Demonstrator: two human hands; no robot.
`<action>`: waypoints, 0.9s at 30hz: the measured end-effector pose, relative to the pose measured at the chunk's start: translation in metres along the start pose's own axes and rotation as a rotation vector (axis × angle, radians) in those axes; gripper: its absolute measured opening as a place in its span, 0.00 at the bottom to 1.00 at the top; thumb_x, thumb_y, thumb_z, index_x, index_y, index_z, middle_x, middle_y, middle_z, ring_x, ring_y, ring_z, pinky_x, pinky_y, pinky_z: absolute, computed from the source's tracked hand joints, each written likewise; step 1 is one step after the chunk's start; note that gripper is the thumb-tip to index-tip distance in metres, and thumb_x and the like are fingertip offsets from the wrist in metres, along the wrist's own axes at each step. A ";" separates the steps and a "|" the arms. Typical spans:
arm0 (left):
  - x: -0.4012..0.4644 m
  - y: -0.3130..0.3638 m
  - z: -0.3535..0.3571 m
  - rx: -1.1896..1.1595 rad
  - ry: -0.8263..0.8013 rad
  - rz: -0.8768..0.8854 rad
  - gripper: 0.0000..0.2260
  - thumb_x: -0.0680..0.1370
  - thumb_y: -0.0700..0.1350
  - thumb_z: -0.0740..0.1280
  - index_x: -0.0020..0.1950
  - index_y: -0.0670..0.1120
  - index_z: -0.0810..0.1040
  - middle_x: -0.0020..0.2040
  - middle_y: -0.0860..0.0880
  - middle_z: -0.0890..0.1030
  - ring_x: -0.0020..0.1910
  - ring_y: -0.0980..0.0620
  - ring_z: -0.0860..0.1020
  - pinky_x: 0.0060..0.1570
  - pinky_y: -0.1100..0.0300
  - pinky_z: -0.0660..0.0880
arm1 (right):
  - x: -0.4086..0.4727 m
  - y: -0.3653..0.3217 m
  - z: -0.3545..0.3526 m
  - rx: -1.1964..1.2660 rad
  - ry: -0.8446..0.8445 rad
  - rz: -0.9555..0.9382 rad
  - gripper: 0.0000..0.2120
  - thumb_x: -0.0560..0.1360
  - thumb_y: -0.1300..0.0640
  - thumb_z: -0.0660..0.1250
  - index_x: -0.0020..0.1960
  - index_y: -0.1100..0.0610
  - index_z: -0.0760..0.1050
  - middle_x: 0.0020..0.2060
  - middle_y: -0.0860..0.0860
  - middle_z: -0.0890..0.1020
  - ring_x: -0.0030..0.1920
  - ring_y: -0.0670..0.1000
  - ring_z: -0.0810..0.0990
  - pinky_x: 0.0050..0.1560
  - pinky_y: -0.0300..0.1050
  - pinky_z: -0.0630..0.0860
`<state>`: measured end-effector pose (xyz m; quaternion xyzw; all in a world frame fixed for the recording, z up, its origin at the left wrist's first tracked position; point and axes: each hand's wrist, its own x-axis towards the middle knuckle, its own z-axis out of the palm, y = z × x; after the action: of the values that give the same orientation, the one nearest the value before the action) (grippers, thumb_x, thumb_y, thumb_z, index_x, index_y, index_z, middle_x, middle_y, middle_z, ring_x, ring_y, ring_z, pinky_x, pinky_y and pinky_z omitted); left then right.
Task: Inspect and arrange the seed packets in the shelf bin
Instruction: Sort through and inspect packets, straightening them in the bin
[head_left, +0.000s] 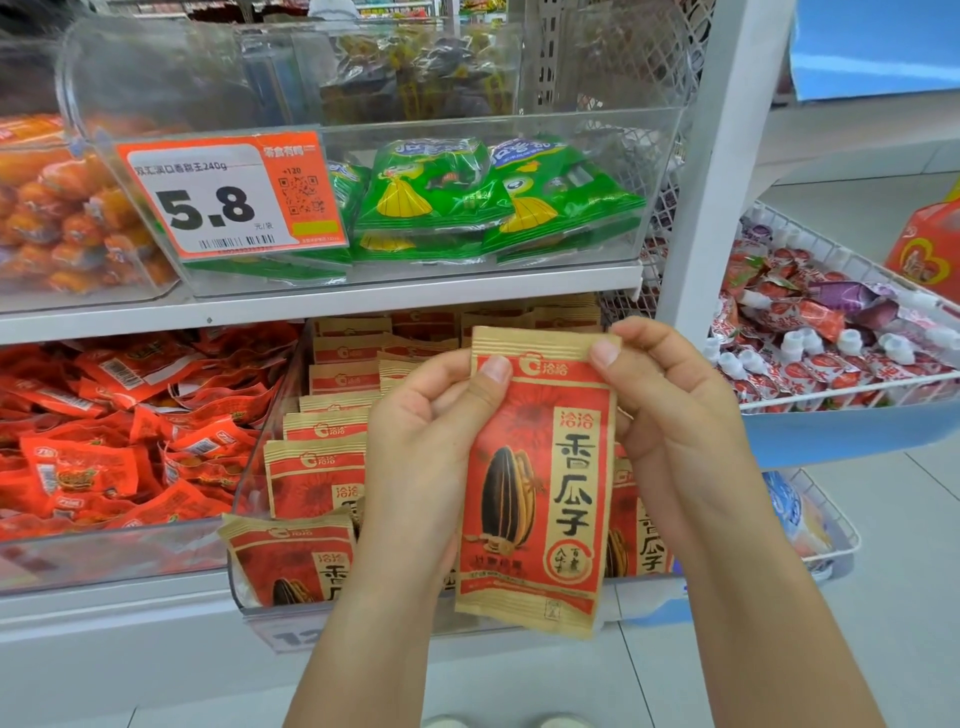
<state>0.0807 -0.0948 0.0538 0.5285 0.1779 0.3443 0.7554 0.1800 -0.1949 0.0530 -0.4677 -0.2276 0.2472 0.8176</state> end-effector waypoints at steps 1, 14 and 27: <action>0.001 0.002 -0.001 -0.020 0.043 0.019 0.06 0.72 0.45 0.69 0.46 0.44 0.81 0.40 0.45 0.86 0.35 0.50 0.84 0.33 0.59 0.80 | 0.000 0.000 -0.003 -0.049 -0.031 0.017 0.12 0.67 0.59 0.73 0.49 0.55 0.75 0.36 0.48 0.83 0.34 0.45 0.81 0.33 0.37 0.77; 0.011 0.008 -0.022 0.022 0.163 0.043 0.10 0.76 0.47 0.68 0.55 0.47 0.80 0.48 0.48 0.86 0.44 0.50 0.85 0.45 0.53 0.81 | -0.004 0.000 -0.001 -0.424 -0.075 0.174 0.06 0.76 0.62 0.68 0.51 0.56 0.82 0.35 0.52 0.86 0.35 0.48 0.84 0.37 0.44 0.79; 0.006 0.012 -0.039 0.068 -0.122 -0.026 0.22 0.70 0.45 0.71 0.63 0.45 0.76 0.54 0.45 0.85 0.50 0.46 0.85 0.42 0.56 0.81 | -0.003 0.000 -0.002 -0.383 -0.277 -0.060 0.29 0.64 0.61 0.75 0.62 0.45 0.75 0.52 0.47 0.85 0.37 0.46 0.82 0.40 0.37 0.78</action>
<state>0.0566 -0.0620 0.0505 0.5716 0.1497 0.2954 0.7508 0.1792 -0.1981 0.0511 -0.5689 -0.3941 0.2369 0.6819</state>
